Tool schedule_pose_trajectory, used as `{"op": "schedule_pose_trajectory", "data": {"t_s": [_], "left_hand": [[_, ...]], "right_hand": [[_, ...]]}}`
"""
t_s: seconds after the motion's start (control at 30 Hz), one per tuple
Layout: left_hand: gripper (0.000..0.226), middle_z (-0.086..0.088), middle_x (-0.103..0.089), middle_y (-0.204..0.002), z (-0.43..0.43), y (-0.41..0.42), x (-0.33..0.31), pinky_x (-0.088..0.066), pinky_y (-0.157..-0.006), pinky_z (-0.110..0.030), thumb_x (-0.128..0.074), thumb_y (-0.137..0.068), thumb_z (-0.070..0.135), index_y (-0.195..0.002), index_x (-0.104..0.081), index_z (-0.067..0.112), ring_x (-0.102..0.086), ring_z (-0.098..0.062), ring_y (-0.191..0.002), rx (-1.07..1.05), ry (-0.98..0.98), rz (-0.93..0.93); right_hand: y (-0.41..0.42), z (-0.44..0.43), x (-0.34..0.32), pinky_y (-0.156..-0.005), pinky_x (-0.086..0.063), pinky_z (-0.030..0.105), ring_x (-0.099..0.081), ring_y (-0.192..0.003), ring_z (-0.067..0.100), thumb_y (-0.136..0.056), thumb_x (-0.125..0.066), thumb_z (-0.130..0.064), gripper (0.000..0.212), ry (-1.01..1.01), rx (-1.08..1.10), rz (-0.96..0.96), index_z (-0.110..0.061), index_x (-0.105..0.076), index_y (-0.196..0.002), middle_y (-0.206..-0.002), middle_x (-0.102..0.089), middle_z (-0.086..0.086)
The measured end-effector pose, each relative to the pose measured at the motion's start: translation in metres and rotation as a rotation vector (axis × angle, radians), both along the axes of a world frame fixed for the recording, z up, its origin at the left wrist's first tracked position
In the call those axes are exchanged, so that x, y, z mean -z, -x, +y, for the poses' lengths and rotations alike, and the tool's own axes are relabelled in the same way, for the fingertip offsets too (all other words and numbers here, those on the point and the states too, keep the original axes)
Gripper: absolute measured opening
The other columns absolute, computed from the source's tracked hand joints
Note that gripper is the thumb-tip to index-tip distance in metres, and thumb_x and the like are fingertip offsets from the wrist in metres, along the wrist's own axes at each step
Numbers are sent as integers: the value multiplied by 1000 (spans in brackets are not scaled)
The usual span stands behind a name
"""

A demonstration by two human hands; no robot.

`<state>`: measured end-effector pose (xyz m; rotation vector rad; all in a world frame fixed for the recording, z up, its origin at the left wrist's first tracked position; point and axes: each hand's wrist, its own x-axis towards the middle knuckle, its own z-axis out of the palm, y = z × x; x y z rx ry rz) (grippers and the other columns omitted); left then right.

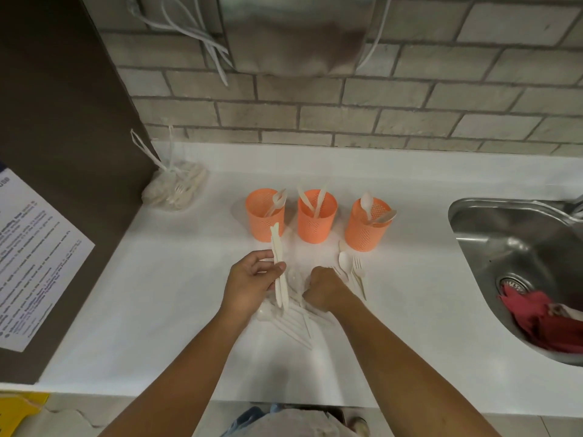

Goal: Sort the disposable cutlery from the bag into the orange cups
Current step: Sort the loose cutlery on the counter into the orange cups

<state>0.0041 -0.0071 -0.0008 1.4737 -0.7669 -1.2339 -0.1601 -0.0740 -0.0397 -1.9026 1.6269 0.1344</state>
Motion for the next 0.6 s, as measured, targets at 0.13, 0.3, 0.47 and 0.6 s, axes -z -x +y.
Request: {"op": "schedule_pose_trajectory", "data": {"t_s": [0.13,0.3,0.47,0.6], "left_hand": [[23,-5,-79,-90,-20,4,-6,-60,-75,-26,-82,-89,14,-110,-75,19,-77,-18,-83,20,28,-30],[21,-3,-77,-87,-37,8,-9,-55,-67,-22,-82,-89,15,-108,-74,20,-71,-10,-71,39,40,-66],[23,-7,-78,-96,-44,8,-2,-57,-71,-26,-83,-87,19,-107,-73,22,-73,-11,-76,18,11,-105],[22,-6,-79,-97,-47,6,2,-59,-73,-28,-84,-87,21,-106,-74,24,-73,-13,-77,-6,-16,-119]], "right_hand": [[-4,2,8,-87,-49,31,-61,-113,29,-93,-57,-25,29,108,-107,82,-6,-67,-112,-118,-65,16],[0,-3,6,-77,-51,32,-64,-106,26,-90,-62,-25,25,188,-235,211,-14,-70,-111,-111,-65,8],[13,-18,-2,-72,-50,32,-66,-100,29,-86,-67,-10,44,102,-267,89,-3,-48,-125,-110,-64,14],[24,-29,-8,-68,-46,33,-63,-93,28,-85,-67,-9,42,10,-260,-22,-6,-41,-118,-97,-56,8]]}}
